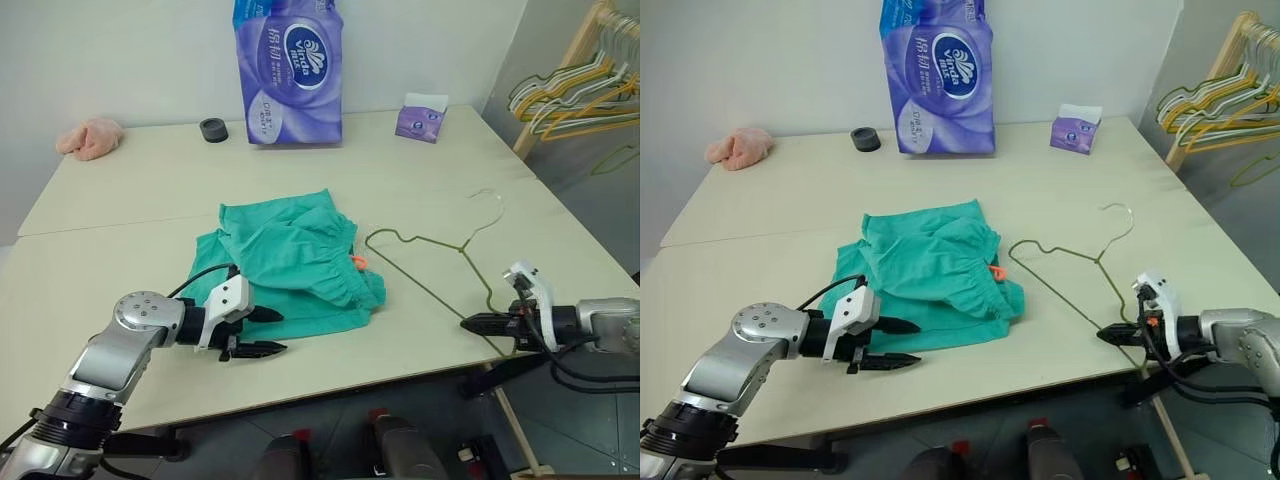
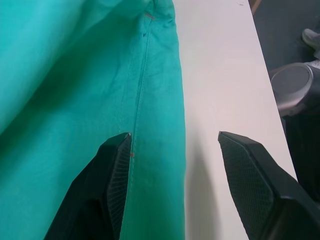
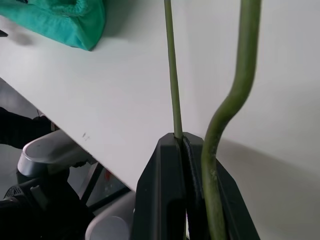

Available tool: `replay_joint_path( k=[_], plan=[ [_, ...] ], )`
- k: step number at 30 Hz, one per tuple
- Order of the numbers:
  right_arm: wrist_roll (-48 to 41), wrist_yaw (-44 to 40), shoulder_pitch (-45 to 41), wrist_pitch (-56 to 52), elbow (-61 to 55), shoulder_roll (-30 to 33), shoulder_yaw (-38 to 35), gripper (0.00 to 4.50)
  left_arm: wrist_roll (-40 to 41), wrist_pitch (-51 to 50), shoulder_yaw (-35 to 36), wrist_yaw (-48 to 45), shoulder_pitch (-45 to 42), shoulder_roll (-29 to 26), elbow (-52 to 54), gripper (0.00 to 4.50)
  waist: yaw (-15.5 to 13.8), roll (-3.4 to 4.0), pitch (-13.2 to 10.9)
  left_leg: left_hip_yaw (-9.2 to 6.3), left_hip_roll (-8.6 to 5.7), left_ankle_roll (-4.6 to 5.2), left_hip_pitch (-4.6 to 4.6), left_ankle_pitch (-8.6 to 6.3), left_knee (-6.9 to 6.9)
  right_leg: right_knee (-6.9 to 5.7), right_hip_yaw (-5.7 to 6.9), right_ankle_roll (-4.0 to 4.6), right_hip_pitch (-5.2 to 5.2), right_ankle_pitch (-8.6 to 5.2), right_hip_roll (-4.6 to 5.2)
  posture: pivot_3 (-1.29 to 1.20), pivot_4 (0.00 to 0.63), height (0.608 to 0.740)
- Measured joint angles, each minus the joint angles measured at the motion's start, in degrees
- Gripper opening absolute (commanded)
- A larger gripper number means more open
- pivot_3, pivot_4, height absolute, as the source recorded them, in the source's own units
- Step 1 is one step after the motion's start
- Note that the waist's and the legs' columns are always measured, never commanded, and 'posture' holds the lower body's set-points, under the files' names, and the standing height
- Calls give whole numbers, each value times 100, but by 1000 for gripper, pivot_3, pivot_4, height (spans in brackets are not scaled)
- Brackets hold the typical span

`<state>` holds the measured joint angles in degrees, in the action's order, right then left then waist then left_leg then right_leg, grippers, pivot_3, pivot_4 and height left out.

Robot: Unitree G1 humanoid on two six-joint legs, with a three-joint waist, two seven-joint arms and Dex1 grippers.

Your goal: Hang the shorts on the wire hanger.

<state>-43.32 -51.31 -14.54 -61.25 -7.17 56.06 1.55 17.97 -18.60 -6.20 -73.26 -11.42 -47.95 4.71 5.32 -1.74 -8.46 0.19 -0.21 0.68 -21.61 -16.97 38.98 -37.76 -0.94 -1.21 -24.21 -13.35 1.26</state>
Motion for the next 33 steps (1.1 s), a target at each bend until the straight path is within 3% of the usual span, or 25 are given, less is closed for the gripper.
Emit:
replay_joint_path(
  k=[9,20,27,33],
  plan=[
    [373,-364,-654,-15,235,-345,454,0,-5,32,-1,9,25,1,7,2923,-21,1,0,-1,-1,0,0,0,0,-1,1,25,0,15,1,-173,110,740],
    [471,-905,-1045,-17,256,-258,531,0,-7,64,2,23,218,0,8,2923,-18,1,0,-3,-1,0,1,0,0,-2,3,28,0,17,1,-168,112,740],
    [669,-1385,-2024,-73,728,-271,901,0,-14,151,23,17,212,-2,1,2923,-17,2,-1,-4,0,0,4,0,-1,-4,5,29,0,17,1,-167,112,740],
    [678,-1376,-2344,-616,872,-717,1274,0,-23,153,24,66,193,4,-1,2923,-19,2,-1,-8,1,0,3,0,-1,-7,6,30,-1,18,3,-157,111,740]
  ],
)
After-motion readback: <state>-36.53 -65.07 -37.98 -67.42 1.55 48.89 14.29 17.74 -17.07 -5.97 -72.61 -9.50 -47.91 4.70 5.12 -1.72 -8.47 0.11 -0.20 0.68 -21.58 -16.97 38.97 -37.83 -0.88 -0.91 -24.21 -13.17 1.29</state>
